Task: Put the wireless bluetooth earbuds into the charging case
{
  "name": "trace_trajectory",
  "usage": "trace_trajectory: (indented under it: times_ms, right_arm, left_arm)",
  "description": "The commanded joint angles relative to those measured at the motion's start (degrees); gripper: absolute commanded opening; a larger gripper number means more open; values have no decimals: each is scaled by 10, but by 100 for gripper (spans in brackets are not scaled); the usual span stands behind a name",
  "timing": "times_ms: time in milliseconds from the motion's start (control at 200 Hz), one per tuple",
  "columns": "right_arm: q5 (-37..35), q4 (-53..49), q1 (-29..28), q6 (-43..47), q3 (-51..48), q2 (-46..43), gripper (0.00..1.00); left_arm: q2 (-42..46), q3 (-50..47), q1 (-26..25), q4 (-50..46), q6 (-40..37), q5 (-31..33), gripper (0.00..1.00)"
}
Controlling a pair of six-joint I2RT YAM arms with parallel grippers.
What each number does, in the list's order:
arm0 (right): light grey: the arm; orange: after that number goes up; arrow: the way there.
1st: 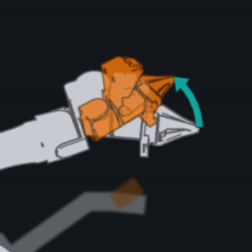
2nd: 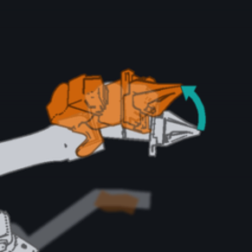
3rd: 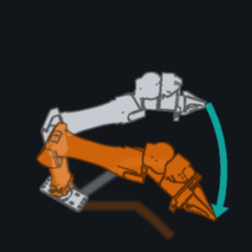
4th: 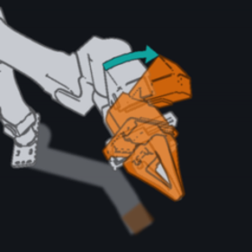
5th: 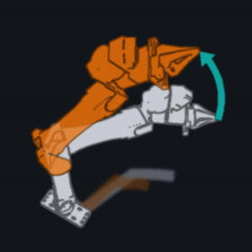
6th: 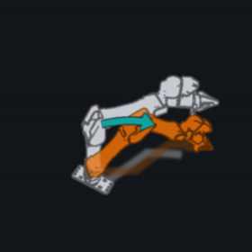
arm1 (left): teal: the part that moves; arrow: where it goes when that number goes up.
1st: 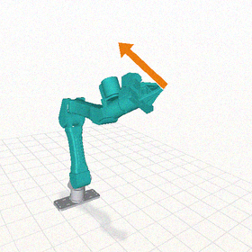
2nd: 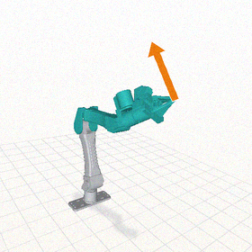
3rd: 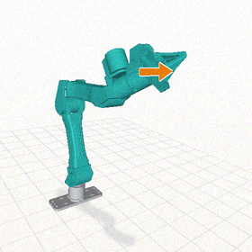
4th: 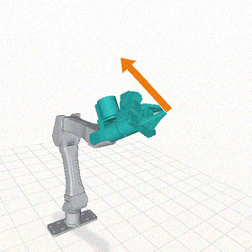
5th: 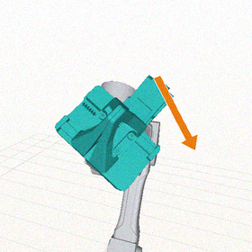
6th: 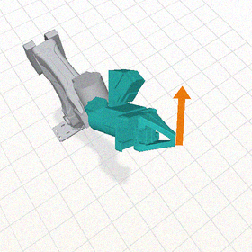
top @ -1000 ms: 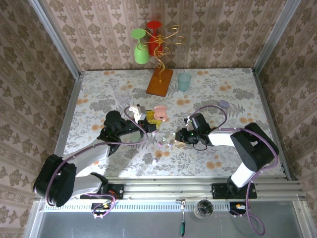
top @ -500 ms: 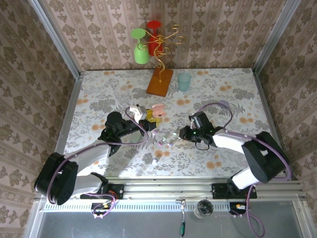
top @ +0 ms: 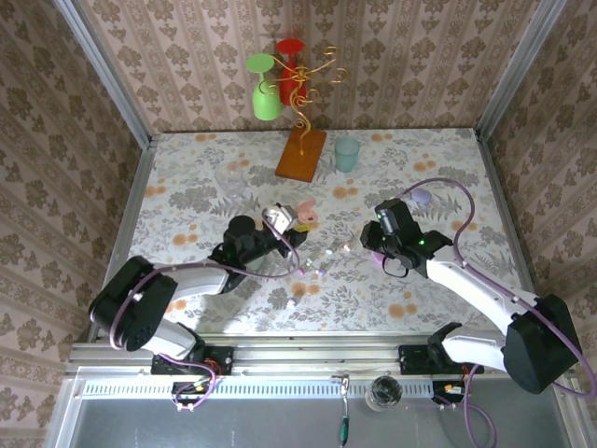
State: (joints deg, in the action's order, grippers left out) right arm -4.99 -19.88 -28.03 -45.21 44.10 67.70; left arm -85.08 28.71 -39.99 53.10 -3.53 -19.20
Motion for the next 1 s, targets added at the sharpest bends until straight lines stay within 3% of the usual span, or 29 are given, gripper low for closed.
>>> trace_trajectory:
  times_ms: [0,345,995]
  right_arm:
    - [-9,-27,-7,-3,18,-19,23]
    - [36,-6,-36,10,83,-17,23]
    - [117,54,-60,43,135,76,22]
  left_arm:
    - [-28,28,-22,50,-27,20,30]
    - [-99,49,-56,104,-37,18,29]
    - [-112,66,-81,107,-34,9,29]
